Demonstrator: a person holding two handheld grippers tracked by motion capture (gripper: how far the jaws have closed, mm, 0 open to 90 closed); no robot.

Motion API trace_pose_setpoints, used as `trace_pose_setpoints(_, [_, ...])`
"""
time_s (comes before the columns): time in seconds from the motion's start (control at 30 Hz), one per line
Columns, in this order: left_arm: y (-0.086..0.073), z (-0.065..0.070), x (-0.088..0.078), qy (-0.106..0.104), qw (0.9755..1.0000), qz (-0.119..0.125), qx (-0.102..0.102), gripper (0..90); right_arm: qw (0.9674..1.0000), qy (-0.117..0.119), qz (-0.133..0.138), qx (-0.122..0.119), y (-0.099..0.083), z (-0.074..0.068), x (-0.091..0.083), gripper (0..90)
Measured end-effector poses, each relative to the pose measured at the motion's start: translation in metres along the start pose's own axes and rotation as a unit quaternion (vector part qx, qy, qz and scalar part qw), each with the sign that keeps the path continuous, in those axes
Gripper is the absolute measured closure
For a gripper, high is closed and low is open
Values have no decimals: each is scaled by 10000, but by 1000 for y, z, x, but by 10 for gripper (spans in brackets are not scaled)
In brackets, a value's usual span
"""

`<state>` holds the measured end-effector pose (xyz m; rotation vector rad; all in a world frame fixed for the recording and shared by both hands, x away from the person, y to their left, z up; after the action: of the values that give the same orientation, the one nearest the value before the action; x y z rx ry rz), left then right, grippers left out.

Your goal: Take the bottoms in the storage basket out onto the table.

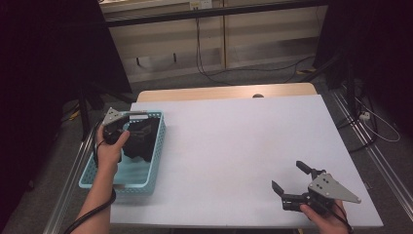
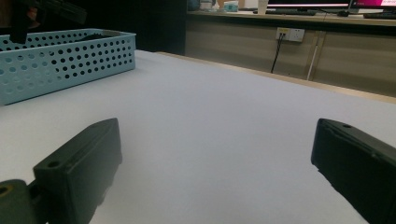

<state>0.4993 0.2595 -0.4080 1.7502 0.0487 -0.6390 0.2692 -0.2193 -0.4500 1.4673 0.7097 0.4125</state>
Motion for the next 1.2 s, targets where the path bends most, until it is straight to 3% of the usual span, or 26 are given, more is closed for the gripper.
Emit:
trace_pose_setpoints(0.3, [-11, -3, 16, 96, 9992, -345, 184, 29, 10000, 6, 20, 40, 0, 0, -1, 9])
trace_pose_setpoints(0.57, [-23, -7, 30, 143, 9977, -641, 139, 31, 10000, 17, 16, 72, -1, 0, -1, 9])
trace_pose_setpoints(0.7, [-26, -9, 35, 115, 9975, -704, 13, 31, 10000, 17, 11, 74, -1, 0, -1, 9])
trace_pose_setpoints(0.93, [-32, -9, 41, 103, 9962, -860, 15, 28, 10000, 14, 2, 71, -2, 0, -1, 9])
trace_pose_setpoints(1.0, [-33, -9, 44, 129, 9953, -956, 113, 27, 10000, 38, 1, 71, -2, 0, -1, 10])
trace_pose_setpoints(1.2, [-41, -8, 53, 97, 9919, -1263, 78, 6, 10000, 78, -16, 43, -1, -2, 0, 9])
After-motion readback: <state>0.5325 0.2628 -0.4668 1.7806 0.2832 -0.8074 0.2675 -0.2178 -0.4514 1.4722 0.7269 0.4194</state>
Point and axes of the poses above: each handheld gripper's, and its own axes: x roughly forward along the jaws, y roughly out of its top, z roughly to its right, the point moved 5 cm from there along x, roughly forward along the jaws, and after that the axes turned 13 degrees about y, right-handed, at the moved point
